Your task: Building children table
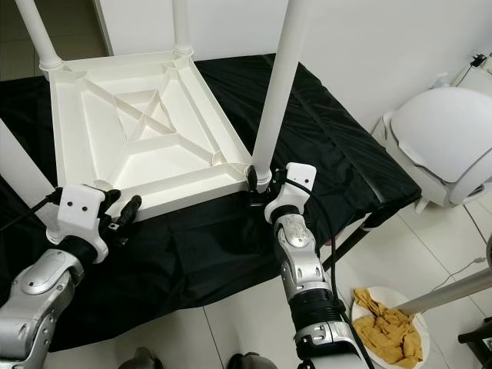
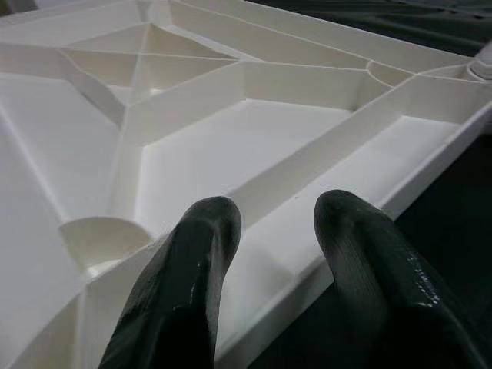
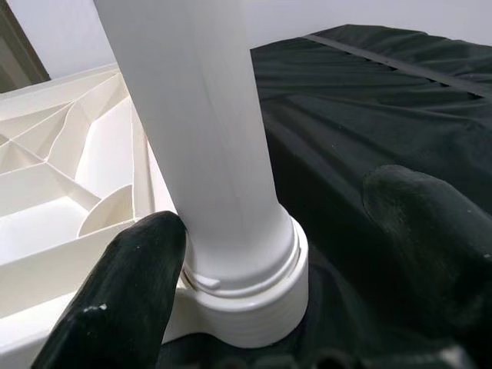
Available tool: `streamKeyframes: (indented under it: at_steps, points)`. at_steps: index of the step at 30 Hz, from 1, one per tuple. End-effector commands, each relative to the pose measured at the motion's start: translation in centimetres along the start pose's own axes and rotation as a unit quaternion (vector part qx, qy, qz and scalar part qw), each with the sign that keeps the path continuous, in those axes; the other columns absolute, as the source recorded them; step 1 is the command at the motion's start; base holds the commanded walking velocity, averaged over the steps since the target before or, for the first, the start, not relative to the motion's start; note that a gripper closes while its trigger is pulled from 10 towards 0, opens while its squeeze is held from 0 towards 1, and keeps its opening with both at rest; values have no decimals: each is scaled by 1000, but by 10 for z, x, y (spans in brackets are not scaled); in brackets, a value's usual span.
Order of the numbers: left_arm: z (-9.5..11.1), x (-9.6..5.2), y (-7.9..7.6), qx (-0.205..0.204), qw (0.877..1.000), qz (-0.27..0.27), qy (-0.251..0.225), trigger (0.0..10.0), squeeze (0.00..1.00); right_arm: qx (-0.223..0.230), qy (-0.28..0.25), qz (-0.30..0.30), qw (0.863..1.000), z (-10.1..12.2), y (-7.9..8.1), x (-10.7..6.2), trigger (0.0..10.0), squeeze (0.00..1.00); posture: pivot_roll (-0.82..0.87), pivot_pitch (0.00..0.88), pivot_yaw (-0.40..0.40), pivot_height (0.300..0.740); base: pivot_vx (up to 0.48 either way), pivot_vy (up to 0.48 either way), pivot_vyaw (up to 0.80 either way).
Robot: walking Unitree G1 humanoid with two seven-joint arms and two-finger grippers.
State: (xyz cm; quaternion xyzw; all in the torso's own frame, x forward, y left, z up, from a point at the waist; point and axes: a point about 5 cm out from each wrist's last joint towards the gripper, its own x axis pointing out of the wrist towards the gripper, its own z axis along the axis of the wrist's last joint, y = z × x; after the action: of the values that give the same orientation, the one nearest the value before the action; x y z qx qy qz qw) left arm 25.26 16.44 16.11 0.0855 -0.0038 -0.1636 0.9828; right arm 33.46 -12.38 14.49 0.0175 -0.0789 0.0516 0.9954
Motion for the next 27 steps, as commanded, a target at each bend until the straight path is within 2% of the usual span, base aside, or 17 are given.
streamKeyframes:
  at_steps: [1, 8, 10, 12, 14, 16, 23, 25, 26, 27]
  points:
    - [-3, 0, -4, -8, 1000, 13, 14, 10000, 0, 6, -3, 8, 1000, -3, -2, -5, 10000, 0, 37, 103, -46, 740, 0, 0, 0]
    - [0, 1, -9, -37, 999, 37, 13, 10000, 0, 9, -34, 42, 998, 5, 5, -9, 10000, 0, 32, 110, -46, 740, 0, 0, 0]
    - [-4, -2, -20, -104, 994, 24, 28, 10000, 0, 6, -61, 61, 996, 12, 6, -12, 10000, 0, 27, 119, -45, 740, 0, 0, 0]
    - [-4, -4, -30, -144, 989, 11, 34, 10000, 0, 6, -80, 70, 994, 19, 5, -14, 10000, 0, 25, 121, -44, 740, 0, 0, 0]
    - [-3, -3, -35, -157, 987, 5, 36, 10000, 0, 8, -87, 71, 994, 22, 3, -15, 10000, 0, 25, 123, -45, 740, 0, 0, 0]
    - [1, 1, -45, -191, 981, -7, 38, 10000, 0, 7, -100, 80, 992, 30, 2, -14, 10000, 0, 22, 125, -47, 740, 0, 0, 0]
    - [6, 11, -53, -215, 975, -10, 49, 10000, 0, 4, -117, 83, 990, 41, -1, -9, 10000, 0, 14, 122, -48, 740, 0, 0, 0]
    - [13, 22, -57, -234, 971, -3, 51, 10000, 0, -3, -132, 83, 988, 50, -5, -4, 10000, 0, 11, 119, -48, 740, 0, 0, 0]
    - [13, 22, -57, -234, 971, -3, 51, 10000, 0, -3, -132, 83, 988, 50, -5, -4, 10000, 0, 11, 119, -48, 740, 0, 0, 0]
    - [17, 31, -58, -240, 969, 5, 53, 10000, 0, -5, -137, 82, 987, 54, -6, -2, 10000, 0, 9, 116, -47, 740, 0, 0, 0]
